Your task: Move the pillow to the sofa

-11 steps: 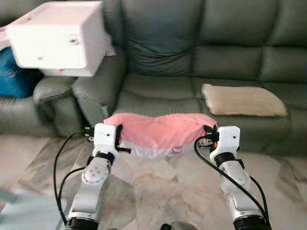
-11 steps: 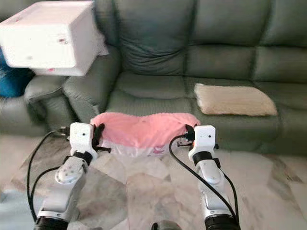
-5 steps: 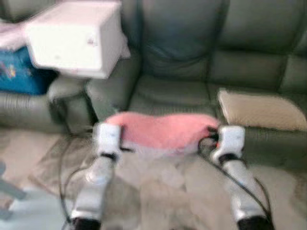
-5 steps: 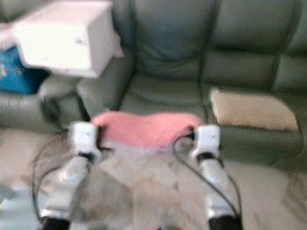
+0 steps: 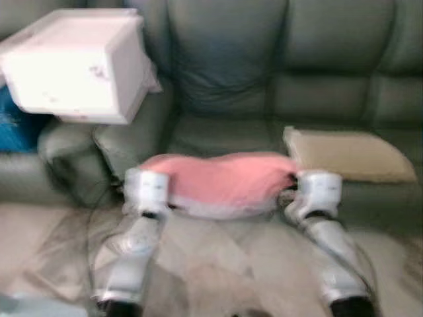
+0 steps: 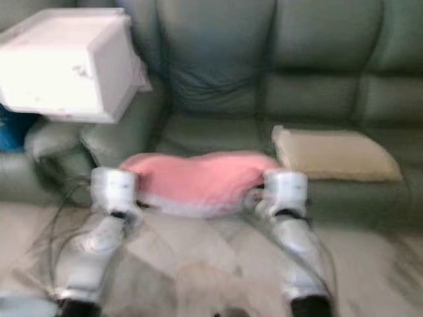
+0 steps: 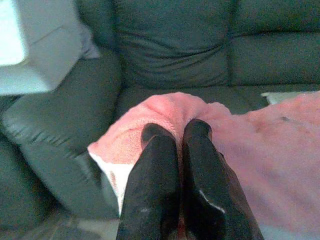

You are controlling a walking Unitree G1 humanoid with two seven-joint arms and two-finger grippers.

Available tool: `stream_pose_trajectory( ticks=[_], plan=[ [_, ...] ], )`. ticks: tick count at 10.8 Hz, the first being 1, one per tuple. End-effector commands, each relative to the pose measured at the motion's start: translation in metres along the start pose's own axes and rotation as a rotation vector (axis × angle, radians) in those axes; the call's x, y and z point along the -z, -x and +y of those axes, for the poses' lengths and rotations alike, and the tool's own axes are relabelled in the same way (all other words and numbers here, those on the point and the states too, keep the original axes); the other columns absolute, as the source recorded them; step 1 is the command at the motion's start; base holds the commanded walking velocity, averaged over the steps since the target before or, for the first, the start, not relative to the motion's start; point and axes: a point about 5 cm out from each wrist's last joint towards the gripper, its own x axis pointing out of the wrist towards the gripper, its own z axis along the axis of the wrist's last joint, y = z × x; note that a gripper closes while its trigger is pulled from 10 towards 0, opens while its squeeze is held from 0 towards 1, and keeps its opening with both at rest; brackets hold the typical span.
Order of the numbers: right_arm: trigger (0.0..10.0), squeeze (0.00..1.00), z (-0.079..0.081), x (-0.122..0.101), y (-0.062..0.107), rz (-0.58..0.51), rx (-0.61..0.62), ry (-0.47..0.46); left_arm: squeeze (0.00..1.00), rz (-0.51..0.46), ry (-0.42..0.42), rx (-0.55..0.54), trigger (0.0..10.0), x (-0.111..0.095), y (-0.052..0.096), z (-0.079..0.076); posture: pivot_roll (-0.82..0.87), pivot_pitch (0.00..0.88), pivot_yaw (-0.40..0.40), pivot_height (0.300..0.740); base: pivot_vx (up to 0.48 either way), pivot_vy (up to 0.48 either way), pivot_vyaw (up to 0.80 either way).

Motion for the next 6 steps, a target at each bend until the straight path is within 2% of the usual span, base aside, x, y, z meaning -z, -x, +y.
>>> stream_pose_trajectory(
  ticks=[1, 6],
  plan=[
    [10.0, 0.00, 0.0108, -0.0109, -0.0053, -0.051, -0.025, -0.018, 0.00, -0.030, -0.020, -0.031, 10.0, -0.0071, -0.0004, 0.0129, -0.01, 0.000, -0.016, 0.740, 0.472, 0.000, 0.00],
    [10.0, 0.00, 0.0113, -0.0112, -0.0068, -0.050, -0.023, -0.026, 0.00, -0.034, 0.009, -0.022, 10.0, -0.0087, -0.0031, 0.0099, -0.01, 0.000, -0.015, 0.740, 0.452, 0.000, 0.00]
  ],
)
